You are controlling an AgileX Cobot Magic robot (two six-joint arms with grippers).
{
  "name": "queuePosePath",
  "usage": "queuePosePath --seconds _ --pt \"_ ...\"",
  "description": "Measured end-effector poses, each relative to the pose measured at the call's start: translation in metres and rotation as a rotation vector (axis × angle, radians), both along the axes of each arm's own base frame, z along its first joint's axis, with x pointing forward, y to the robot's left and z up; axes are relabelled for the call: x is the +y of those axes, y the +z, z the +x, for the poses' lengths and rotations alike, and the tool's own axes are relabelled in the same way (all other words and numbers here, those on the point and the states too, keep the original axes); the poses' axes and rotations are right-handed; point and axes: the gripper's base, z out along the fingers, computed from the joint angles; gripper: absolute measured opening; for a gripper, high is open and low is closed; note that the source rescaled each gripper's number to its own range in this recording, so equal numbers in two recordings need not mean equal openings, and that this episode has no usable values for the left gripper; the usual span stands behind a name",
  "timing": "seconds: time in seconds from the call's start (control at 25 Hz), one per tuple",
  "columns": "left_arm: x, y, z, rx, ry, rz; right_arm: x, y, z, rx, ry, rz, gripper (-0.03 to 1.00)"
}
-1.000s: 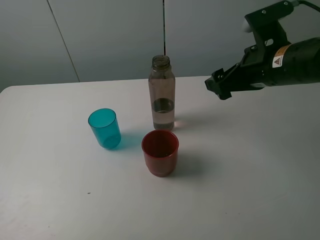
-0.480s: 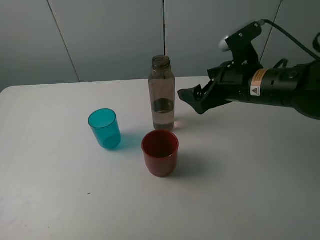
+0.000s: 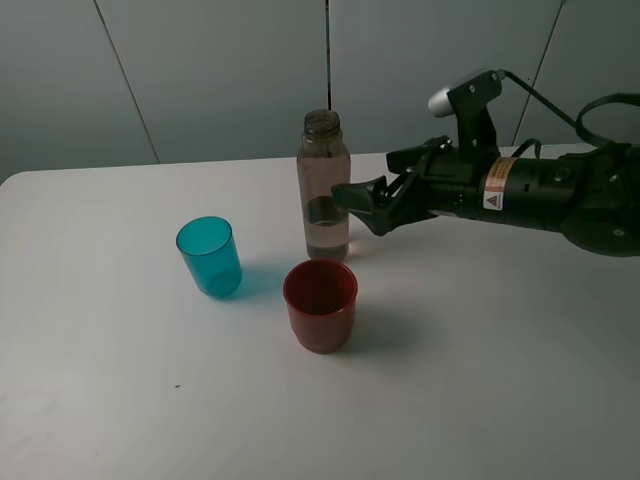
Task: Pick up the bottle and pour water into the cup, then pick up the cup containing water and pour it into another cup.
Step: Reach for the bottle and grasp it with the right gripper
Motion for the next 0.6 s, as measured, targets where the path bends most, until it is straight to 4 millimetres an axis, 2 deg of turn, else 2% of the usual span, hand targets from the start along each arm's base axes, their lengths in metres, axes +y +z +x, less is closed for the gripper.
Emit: queuePosePath --seconds 0.24,0.6 --pt "0.0 0.0 0.0 0.0 0.0 0.0 0.003 -0.009 0.013 0.073 -0.028 0.0 1.0" --pt "0.0 0.0 0.0 0.0 0.0 0.0 0.025 -0.015 0.018 0.101 0.012 -0.047 1.0"
